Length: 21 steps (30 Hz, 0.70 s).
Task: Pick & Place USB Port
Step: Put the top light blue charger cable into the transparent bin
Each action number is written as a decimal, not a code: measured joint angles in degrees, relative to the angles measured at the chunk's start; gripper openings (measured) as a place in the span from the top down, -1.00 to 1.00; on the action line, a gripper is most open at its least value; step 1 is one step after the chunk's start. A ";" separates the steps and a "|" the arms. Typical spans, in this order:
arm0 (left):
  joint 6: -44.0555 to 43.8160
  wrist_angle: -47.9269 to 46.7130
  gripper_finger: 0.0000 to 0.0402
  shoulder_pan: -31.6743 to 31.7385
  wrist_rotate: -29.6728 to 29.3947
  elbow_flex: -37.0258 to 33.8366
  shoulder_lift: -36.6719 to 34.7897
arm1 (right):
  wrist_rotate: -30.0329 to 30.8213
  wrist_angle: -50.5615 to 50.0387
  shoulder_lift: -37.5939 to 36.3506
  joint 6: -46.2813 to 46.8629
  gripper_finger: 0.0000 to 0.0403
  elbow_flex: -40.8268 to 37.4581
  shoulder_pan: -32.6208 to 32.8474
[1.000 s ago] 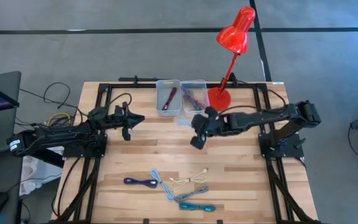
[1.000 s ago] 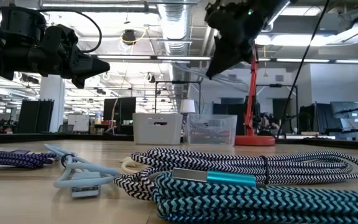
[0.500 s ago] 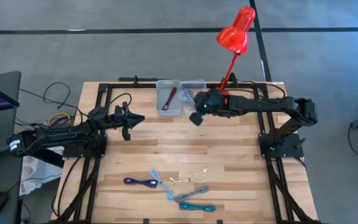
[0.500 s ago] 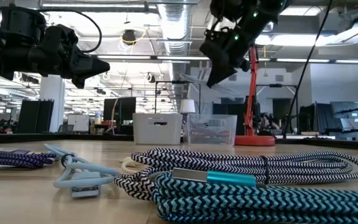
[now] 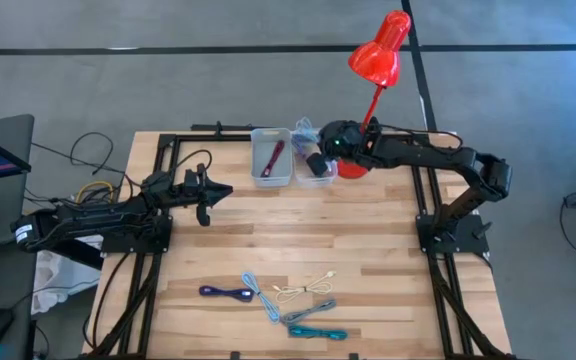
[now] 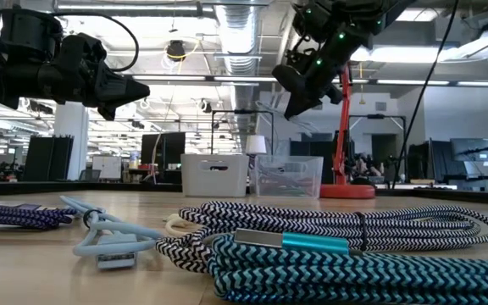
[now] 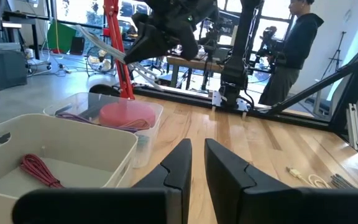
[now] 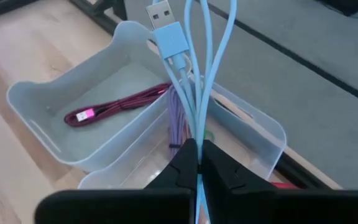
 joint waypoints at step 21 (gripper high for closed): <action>-0.02 0.11 0.78 0.01 -0.01 0.00 -0.02 | -2.79 3.68 13.15 3.05 1.00 0.08 -3.94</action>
